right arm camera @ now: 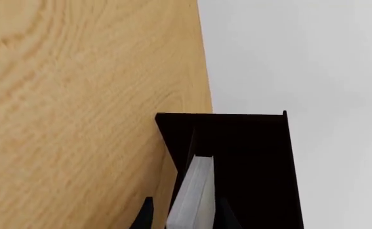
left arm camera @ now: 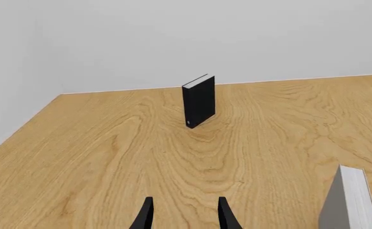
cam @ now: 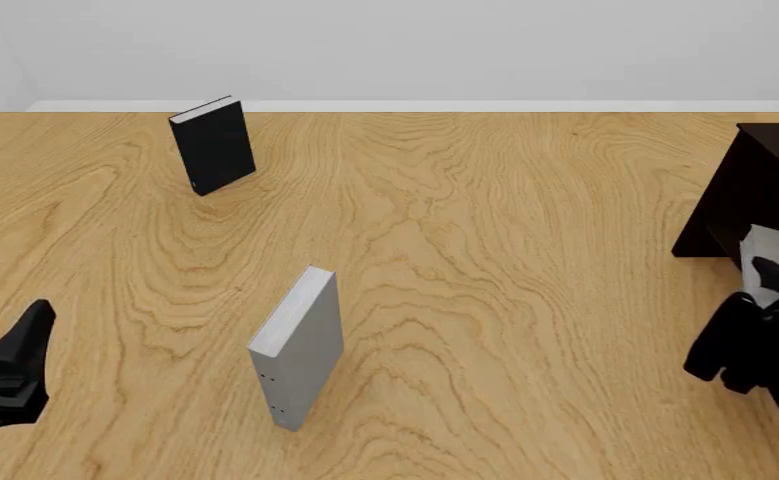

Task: Pick up the book on the right and place it on the cabinet shelf.

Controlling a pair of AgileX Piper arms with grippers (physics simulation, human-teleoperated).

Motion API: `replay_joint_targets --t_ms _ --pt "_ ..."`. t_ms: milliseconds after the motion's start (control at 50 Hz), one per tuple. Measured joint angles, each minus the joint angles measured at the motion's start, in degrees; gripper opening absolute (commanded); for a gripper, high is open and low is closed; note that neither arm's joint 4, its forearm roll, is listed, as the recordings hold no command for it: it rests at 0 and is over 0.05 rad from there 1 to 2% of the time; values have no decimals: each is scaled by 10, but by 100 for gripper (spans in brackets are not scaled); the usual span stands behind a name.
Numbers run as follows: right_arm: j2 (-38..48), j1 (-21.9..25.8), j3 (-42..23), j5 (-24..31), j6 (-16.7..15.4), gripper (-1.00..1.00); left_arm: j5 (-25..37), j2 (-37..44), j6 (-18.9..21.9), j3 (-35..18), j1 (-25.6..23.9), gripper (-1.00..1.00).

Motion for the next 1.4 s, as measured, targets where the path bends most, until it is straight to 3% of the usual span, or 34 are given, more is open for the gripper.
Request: replay_joint_targets --t_ms 560,1400 --pt "-31 6 6 4 2 100 -6 8 -2 0 -2 100" --pt "-91 -21 29 27 15 100 -6 9 2 0 -7 100"
